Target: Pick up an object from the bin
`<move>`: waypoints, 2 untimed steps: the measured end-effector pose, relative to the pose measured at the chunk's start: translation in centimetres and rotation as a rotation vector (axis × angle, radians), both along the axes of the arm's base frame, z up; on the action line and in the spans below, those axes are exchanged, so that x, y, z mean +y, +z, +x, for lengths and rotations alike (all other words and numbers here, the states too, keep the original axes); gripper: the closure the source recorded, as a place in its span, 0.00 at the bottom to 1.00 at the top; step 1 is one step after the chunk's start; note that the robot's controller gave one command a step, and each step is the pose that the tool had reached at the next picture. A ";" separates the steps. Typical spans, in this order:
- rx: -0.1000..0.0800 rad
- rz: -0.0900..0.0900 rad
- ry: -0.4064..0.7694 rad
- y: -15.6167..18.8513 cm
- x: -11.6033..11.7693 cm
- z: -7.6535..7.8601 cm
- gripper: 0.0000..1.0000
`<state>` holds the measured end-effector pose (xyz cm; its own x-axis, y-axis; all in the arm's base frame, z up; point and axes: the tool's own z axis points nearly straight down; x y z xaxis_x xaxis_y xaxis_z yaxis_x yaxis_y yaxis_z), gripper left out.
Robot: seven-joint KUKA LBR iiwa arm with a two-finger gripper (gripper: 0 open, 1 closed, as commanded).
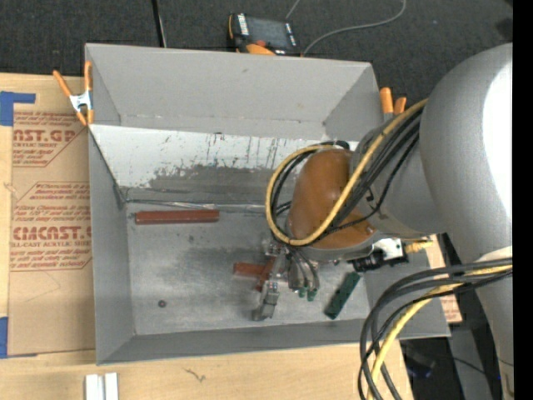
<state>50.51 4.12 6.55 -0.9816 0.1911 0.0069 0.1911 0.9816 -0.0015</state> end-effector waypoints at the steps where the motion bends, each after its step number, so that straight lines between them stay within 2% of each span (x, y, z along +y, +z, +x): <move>1: -0.007 0.000 -0.001 0.5 0.0 0.2 1.00; 2: -0.016 0.002 0.002 15.1 0.9 2.3 1.00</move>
Offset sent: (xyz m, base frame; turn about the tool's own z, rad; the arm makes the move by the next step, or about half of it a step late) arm 0.0000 0.0000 0.0000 0.0000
